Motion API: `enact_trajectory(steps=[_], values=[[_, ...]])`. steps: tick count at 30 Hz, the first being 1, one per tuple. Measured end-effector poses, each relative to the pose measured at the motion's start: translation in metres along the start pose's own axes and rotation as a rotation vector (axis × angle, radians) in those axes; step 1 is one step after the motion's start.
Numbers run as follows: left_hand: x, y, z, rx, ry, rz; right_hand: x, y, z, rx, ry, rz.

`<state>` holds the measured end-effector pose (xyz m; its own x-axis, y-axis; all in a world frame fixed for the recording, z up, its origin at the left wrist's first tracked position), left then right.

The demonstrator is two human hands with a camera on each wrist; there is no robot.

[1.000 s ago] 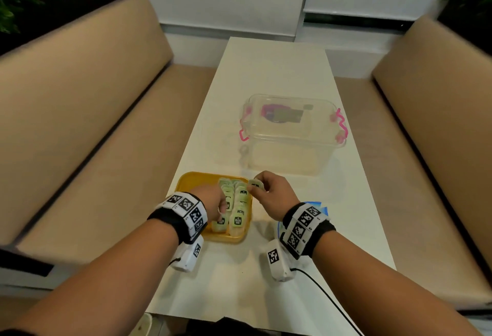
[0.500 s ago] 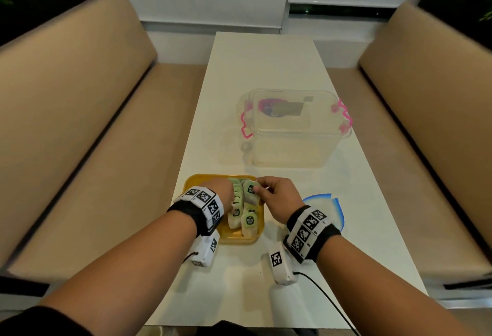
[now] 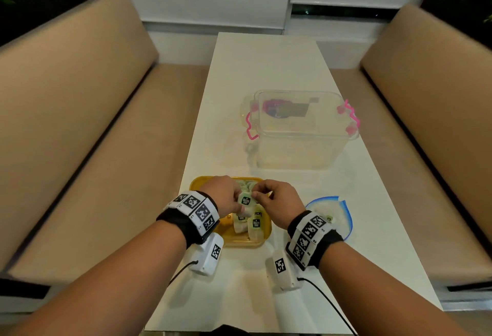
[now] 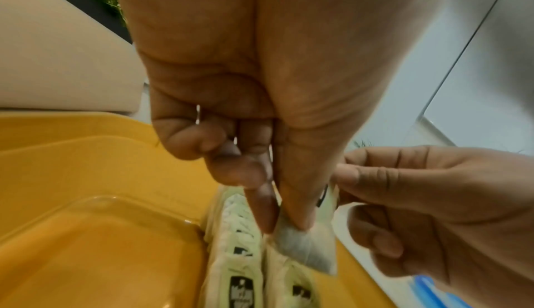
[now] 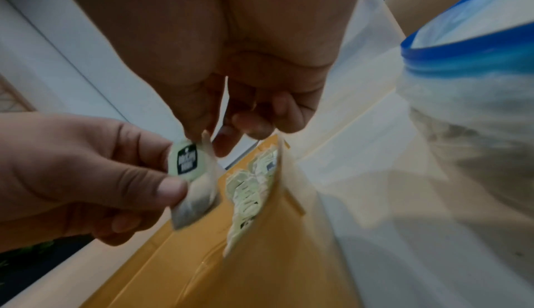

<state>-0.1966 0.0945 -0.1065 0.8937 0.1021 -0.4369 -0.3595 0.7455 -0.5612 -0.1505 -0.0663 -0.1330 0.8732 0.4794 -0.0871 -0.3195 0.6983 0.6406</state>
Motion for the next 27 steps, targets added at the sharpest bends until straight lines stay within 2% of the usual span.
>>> enact_trajectory(steps=[3,5,9,17,27], values=[[0.002,0.008,-0.013,0.068,0.022,0.059,0.000,-0.008,0.001,-0.162,-0.076,-0.048],[0.004,0.011,-0.021,0.084,0.013,0.090,-0.001,-0.012,0.000,-0.217,-0.033,-0.082],[0.009,0.019,-0.040,0.187,0.029,0.142,-0.005,-0.014,-0.005,-0.189,0.105,-0.115],[0.017,0.013,-0.053,0.287,0.084,0.221,-0.005,-0.018,-0.005,-0.147,0.140,-0.120],[0.015,0.009,-0.054,0.201,-0.050,0.293,-0.005,-0.021,-0.004,-0.121,0.172,-0.102]])
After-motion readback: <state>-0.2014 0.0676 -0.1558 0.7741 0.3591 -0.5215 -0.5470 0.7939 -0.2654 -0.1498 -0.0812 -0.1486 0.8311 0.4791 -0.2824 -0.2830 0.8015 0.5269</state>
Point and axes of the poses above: each hand's wrist, its own x-axis towards the middle knuckle, its own z-axis out of the back of the hand, y = z × x, the point moved 2 cm from there along x, towards the middle knuckle, and after that the axes turned 15 degrees about -x, right-handed, at the moved point
